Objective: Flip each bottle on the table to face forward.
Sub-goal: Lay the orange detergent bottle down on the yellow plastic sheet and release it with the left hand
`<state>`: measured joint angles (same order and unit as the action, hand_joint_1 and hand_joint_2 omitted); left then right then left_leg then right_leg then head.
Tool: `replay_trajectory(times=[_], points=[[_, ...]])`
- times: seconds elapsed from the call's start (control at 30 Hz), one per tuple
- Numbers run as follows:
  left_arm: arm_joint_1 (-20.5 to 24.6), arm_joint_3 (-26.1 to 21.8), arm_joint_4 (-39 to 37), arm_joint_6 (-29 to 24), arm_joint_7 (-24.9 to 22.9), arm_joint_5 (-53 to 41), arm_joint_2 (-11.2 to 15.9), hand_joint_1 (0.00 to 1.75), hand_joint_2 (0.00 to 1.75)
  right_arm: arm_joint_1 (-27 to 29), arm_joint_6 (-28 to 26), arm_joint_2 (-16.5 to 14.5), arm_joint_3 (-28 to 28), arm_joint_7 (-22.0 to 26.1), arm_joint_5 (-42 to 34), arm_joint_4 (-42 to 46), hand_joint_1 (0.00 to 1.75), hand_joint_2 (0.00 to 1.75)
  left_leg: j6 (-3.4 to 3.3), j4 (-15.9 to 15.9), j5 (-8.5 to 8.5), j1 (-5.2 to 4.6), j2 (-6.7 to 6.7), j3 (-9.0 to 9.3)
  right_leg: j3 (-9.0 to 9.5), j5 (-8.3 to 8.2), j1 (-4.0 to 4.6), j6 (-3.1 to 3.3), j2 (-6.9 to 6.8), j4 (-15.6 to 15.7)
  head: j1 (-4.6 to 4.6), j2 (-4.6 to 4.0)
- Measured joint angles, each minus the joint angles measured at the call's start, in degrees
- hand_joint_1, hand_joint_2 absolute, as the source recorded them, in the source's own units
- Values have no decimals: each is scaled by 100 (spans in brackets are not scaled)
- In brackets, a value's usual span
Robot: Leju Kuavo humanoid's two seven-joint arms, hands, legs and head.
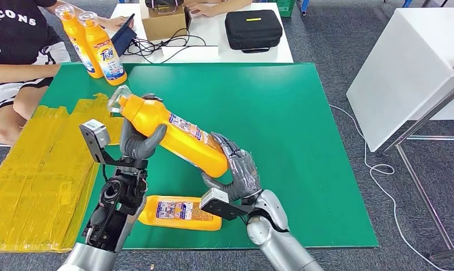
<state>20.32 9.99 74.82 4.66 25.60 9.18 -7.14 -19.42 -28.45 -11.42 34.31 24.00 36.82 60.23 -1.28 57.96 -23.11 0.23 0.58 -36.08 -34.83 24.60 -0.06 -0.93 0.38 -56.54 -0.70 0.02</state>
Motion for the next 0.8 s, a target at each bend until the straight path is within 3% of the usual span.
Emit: replay_trajectory(times=[0.3, 0.57, 0.67, 0.8], points=[[38, -342, 48, 39, -36, 244, 38, 175, 175, 166, -268, 56, -5, 26, 100, 202, 0, 175, 0, 0, 0, 1, -3, 0, -1, 0, 0, 0, 1, 0, -1, 0], [164, -615, 239, -406, 96, -123, 71, 175, 175, 348, -326, 102, -77, 21, 109, 509, 0, 175, 0, 0, 0, 0, -1, 0, -1, 0, 0, 0, 1, 0, 0, 0], [173, -669, 389, -1137, 311, -958, 111, 175, 175, 495, -260, 136, -134, 51, -39, 787, 0, 175, 0, 0, 0, 0, -2, 0, -1, 0, 0, 0, 1, 0, 1, 0], [269, -696, 721, -2591, 382, -3362, 344, 175, 175, 855, 237, 294, -269, 78, -681, 1587, 0, 175, 1, 0, -1, 0, 2, -1, -4, 1, 0, 1, 0, 1, -1, 0]])
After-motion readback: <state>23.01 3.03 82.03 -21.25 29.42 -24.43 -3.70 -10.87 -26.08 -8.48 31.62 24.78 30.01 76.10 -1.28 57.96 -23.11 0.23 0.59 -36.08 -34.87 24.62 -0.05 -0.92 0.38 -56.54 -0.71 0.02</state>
